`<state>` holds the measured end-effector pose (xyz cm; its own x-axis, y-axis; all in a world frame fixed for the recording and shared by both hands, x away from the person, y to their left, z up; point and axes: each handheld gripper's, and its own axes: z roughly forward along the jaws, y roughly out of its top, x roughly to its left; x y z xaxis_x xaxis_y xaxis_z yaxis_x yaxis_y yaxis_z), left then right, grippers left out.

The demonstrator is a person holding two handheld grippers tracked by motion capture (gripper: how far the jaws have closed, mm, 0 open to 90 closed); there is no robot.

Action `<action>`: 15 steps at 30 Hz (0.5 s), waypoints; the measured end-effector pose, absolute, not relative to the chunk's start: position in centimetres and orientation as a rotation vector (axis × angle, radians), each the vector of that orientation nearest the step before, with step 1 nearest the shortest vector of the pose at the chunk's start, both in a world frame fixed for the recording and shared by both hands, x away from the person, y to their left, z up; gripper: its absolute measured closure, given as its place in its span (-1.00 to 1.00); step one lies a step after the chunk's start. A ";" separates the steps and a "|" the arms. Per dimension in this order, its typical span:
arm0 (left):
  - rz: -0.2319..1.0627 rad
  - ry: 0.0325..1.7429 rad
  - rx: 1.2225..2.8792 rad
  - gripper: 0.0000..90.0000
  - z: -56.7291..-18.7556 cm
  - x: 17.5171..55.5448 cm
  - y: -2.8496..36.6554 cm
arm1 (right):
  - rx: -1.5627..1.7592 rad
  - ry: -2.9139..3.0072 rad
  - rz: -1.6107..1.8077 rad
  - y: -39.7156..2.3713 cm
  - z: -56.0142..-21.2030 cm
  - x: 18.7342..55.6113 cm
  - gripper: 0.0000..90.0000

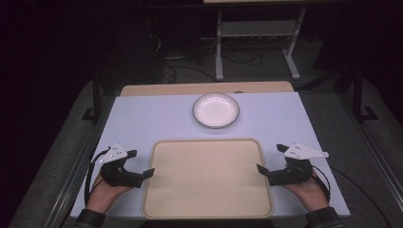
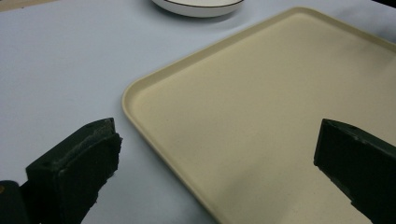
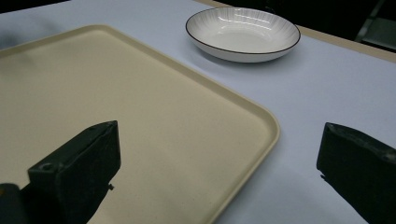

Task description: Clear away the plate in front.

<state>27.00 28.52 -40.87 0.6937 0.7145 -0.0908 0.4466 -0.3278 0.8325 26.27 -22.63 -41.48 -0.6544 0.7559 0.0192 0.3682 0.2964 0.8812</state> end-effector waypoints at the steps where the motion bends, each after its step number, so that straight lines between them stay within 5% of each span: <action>1: 0.364 0.895 1.973 -1.00 -40.9 27.0 28.4 | 1.006 2.169 1.309 -22.6 -41.5 26.4 -1.00; 15: 0.362 0.878 1.972 -1.00 -40.9 27.9 27.1 | 1.016 2.170 1.330 -22.7 -41.5 26.8 -1.00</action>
<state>27.88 27.13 -40.90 0.7025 0.7057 -0.0916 0.4363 -0.3255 0.8389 26.83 -22.71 -41.46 -0.6565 0.7534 0.0367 0.3747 0.2835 0.8827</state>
